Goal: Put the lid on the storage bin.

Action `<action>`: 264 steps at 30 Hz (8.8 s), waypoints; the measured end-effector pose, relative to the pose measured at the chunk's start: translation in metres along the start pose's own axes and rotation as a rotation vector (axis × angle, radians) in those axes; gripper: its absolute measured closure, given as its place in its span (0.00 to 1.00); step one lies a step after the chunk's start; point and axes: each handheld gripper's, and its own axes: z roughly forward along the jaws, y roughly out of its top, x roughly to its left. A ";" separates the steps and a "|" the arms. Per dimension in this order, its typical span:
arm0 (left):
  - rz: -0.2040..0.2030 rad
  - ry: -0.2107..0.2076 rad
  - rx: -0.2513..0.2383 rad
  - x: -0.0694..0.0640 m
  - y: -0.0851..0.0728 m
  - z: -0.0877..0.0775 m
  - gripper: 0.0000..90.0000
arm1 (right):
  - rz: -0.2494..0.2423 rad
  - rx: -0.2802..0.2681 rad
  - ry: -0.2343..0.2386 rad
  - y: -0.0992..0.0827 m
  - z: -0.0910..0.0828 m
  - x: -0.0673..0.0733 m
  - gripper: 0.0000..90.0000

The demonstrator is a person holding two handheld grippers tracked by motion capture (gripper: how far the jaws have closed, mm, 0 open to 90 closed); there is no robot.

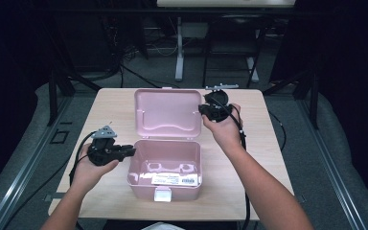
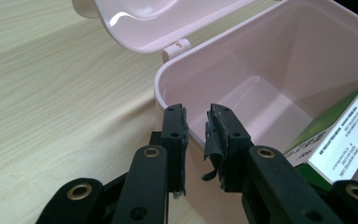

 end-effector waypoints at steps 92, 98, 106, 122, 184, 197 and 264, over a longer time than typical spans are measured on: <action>-0.011 -0.003 0.001 0.000 0.000 0.000 0.84 | -0.073 -0.267 0.069 -0.072 -0.068 0.025 0.95; -0.006 0.005 -0.006 0.000 0.000 0.000 0.85 | -0.072 -0.264 0.074 -0.074 -0.070 0.026 0.95; -0.001 0.001 -0.004 -0.001 0.001 -0.001 0.83 | -0.072 -0.265 0.082 -0.076 -0.071 0.026 0.95; 0.001 0.012 -0.068 -0.004 0.010 -0.023 0.78 | -0.068 -0.253 0.096 -0.082 -0.075 0.027 0.94; 0.071 0.070 -0.202 -0.033 0.041 -0.067 0.78 | -0.046 -0.198 0.148 -0.099 -0.083 0.021 0.85; 0.055 0.059 -0.193 -0.030 0.046 -0.067 0.79 | -0.020 -0.252 0.134 -0.094 -0.101 -0.001 0.77; 0.093 0.047 -0.154 -0.049 0.013 -0.074 0.79 | -0.007 -0.244 0.139 -0.095 -0.088 -0.010 0.70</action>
